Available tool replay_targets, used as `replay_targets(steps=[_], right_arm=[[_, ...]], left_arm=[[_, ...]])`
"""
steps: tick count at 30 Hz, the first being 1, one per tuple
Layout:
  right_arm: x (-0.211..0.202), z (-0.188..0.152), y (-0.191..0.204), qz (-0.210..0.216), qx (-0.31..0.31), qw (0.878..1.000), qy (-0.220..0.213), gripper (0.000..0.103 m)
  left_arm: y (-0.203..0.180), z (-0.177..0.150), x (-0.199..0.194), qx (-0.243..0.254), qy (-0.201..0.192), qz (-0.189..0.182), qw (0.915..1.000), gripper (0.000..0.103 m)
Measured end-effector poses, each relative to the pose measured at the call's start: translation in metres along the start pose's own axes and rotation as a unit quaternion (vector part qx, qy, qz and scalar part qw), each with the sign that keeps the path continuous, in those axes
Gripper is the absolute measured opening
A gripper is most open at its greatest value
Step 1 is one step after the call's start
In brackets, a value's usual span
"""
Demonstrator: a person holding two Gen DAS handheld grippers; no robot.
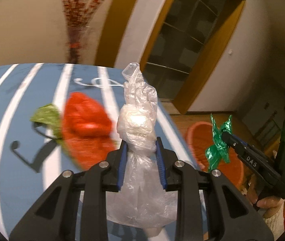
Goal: Collect trash
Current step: 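Carry both bags over the orange basket and open both tools to drop them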
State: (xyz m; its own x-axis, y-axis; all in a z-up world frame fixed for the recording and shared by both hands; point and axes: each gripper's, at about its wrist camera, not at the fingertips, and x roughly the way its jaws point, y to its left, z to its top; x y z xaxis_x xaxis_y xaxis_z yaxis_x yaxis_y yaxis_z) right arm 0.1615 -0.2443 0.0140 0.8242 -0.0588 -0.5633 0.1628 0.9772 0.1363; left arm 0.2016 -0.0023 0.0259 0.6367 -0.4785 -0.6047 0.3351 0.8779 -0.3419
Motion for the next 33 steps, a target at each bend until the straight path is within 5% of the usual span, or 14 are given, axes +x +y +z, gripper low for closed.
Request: replay_targets(steps=[15,33], right_arm=[[-0.022,-0.002,-0.086,-0.082,0.052,0.995,-0.027,0.023],[-0.007,0.003,-0.132,-0.095,0.088,0.991,-0.026,0.024]], left_arm=[[-0.118,-0.005,0.056,0.059,0.028,-0.09,0.9938,0.028],[-0.172,-0.009,0.12,0.085,0.069,-0.127,0.9859,0.029]])
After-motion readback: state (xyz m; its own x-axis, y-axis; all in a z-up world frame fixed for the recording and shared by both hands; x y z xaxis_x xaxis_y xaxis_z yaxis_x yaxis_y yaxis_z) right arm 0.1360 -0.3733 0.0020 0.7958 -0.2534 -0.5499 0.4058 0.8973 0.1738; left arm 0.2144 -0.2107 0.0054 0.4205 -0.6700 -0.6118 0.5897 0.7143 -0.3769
